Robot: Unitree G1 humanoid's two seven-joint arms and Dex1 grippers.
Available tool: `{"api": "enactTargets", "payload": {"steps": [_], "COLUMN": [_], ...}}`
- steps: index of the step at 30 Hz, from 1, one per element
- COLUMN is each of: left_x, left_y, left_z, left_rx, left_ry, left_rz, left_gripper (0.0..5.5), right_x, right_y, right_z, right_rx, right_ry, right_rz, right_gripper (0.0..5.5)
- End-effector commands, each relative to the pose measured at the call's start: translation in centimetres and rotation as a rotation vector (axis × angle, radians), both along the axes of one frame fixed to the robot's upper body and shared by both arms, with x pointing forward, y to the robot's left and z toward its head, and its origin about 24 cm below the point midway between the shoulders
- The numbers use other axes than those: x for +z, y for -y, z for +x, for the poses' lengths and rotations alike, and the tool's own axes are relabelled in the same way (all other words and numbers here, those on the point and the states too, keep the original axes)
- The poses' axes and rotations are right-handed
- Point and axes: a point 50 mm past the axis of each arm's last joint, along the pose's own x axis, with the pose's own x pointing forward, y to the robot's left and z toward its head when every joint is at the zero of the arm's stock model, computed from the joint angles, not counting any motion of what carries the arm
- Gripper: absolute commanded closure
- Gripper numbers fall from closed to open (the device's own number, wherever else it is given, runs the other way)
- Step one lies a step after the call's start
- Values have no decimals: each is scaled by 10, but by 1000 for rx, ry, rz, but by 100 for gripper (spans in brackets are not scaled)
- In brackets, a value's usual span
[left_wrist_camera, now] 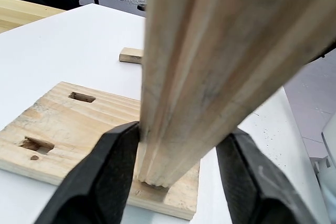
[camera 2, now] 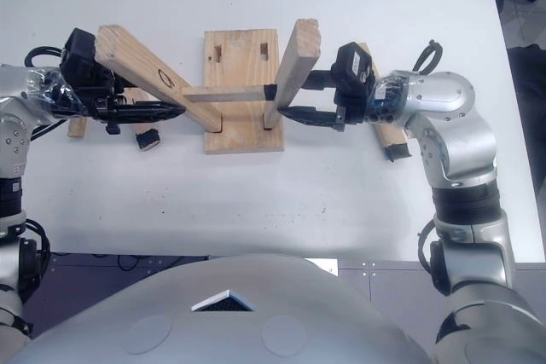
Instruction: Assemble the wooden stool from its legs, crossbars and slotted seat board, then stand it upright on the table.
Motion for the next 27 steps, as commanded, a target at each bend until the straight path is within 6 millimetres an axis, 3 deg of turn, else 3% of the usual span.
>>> {"api": "enactTargets", "payload": {"steps": [1,10,20,24,27], "left_x": [-1,-8,-33,-51,-49], "left_y": [3,14,39,45,45], "left_z": [-6,-7,-15,-19,-16], "left_rx": [-31,-45,-104,-130,-133], "left_ry": [-3,74,54,67,86], "left_rz": [6,60,82,115,115], "left_gripper": [329,341,344,344,344], "right_x": [3,-2,-13,-29,-23], "right_y": [-3,-12,-25,-18,-17], "right_z": [1,0,-4,-6,-6], "right_rx": [26,61,72,33,13], "right_ry": [9,0,-30,-37,-13], "right_rz": [-14,-16,-6,-72,-66], "right_gripper": [339,339,340,340,340]}}
